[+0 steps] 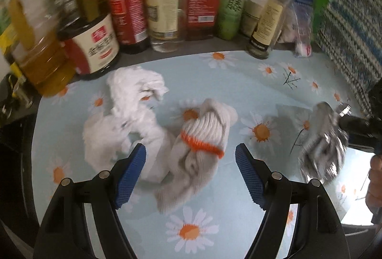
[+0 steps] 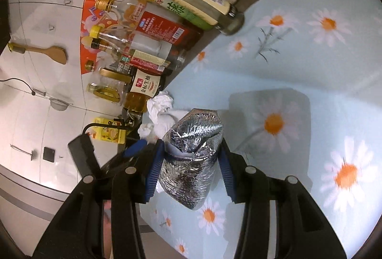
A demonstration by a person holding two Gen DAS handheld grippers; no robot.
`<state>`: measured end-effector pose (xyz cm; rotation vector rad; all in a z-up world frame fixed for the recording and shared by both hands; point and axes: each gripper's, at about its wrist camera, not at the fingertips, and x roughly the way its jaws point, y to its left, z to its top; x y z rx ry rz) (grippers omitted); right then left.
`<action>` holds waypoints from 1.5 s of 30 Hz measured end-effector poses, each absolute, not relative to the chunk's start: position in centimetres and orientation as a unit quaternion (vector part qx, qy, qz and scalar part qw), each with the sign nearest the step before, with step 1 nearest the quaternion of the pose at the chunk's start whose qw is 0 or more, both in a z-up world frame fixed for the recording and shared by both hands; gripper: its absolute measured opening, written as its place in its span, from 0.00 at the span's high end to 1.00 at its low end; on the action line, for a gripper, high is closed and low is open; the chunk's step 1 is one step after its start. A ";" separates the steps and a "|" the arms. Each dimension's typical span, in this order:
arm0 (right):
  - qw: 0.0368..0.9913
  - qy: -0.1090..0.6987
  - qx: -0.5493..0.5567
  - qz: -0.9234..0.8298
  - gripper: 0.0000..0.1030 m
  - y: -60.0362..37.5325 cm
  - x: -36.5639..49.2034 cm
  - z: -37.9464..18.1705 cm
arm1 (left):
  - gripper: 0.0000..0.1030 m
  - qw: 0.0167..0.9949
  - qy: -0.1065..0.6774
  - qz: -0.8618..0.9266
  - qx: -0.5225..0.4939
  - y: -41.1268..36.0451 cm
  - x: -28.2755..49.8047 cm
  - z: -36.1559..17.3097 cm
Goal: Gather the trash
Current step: 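Grasp the white glove with the left tool while the right tool holds the foil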
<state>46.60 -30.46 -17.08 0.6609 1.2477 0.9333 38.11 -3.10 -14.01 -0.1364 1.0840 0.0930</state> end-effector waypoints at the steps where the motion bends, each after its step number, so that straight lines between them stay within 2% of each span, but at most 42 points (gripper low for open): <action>1: 0.663 0.553 0.292 0.412 0.55 -30.7 46.3 -17.2 | 0.27 0.852 0.519 0.042 -0.064 -3.2 38.5 -14.3; 7: 0.657 0.559 0.295 0.411 0.55 -31.3 45.7 -17.8 | 0.29 0.855 0.515 0.024 -0.051 -4.0 39.1 -14.8; 9: 0.655 0.561 0.296 0.412 0.55 -31.2 45.7 -18.0 | 0.43 0.850 0.524 0.017 -0.054 -3.9 39.3 -15.4; 14: 0.655 0.563 0.292 0.410 0.55 -30.9 45.3 -17.8 | 0.63 0.851 0.521 0.010 -0.061 -3.8 39.3 -15.9; 17: 0.660 0.559 0.289 0.411 0.55 -30.8 44.6 -17.3 | 0.71 0.854 0.516 0.003 -0.067 -3.6 39.0 -15.9; 29: 0.686 0.538 0.291 0.392 0.55 -30.2 40.3 -15.4 | 0.74 0.872 0.479 -0.021 -0.097 -2.5 35.9 -12.9; 45: 0.690 0.554 0.232 0.405 0.55 -23.7 33.1 -14.3 | 0.74 0.895 0.430 -0.031 -0.114 0.9 23.8 -9.0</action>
